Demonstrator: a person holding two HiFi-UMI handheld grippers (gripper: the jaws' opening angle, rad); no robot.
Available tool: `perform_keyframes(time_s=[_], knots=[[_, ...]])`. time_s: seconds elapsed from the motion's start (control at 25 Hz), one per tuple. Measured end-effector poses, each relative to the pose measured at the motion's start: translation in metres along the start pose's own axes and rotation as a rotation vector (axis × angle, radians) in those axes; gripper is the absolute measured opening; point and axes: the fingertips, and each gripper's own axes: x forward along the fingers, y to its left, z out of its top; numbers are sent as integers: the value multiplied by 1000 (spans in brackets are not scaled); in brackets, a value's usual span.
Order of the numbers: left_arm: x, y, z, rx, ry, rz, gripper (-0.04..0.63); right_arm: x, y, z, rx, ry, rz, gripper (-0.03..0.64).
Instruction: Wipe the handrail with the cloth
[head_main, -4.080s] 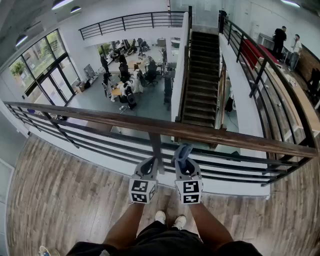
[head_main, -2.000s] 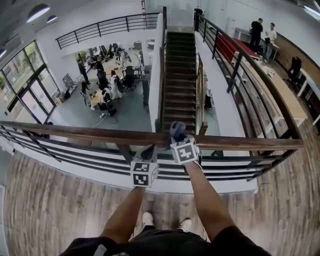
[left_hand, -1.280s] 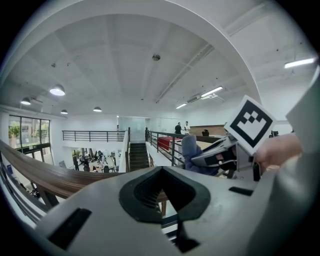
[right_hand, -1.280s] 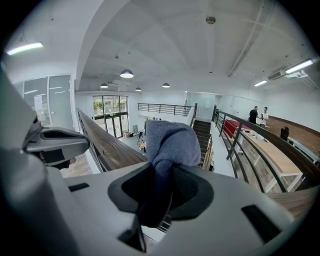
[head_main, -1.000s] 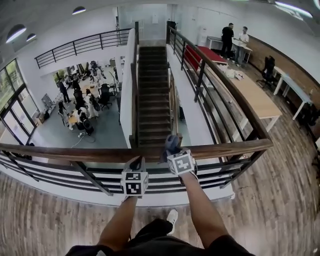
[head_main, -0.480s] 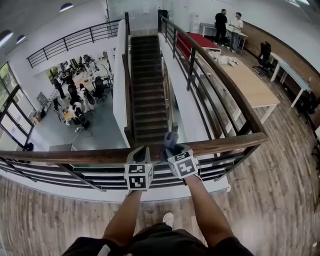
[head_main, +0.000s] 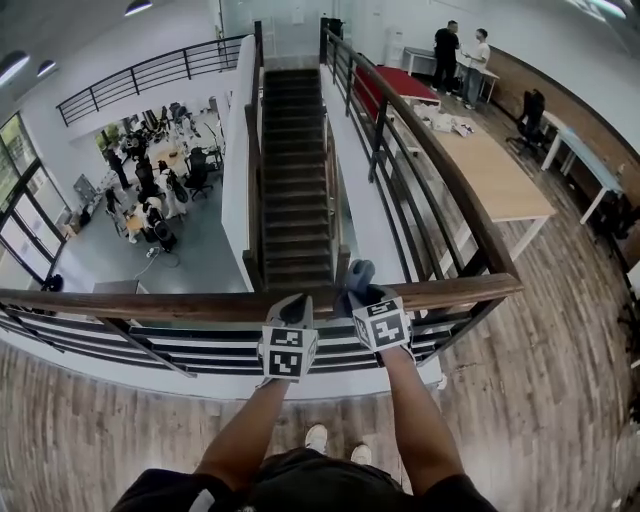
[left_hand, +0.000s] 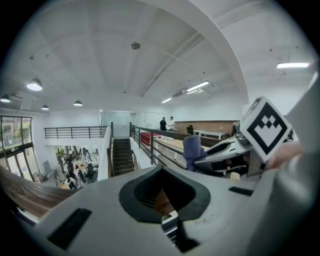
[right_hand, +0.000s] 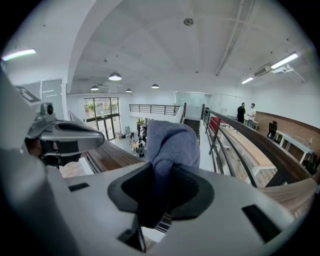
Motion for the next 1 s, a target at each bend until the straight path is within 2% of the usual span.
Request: perform_keyframes(time_s=[0.2,0.44,0.84,1.0], knots=[[6,-53,-1,-6,24,-29,-2,-21,-48,-19,-21,10,-22,104],[22,-95,-4,15,21,-37,-2,-42,-111,-41,-20,11,-68,104],[49,-175,13,12,19,-85,-2,-88,-232,-75,30,25,-144,104],[60,-190,18,22,9,-79,-2,-97,-268,-82,34,29,-168,104]])
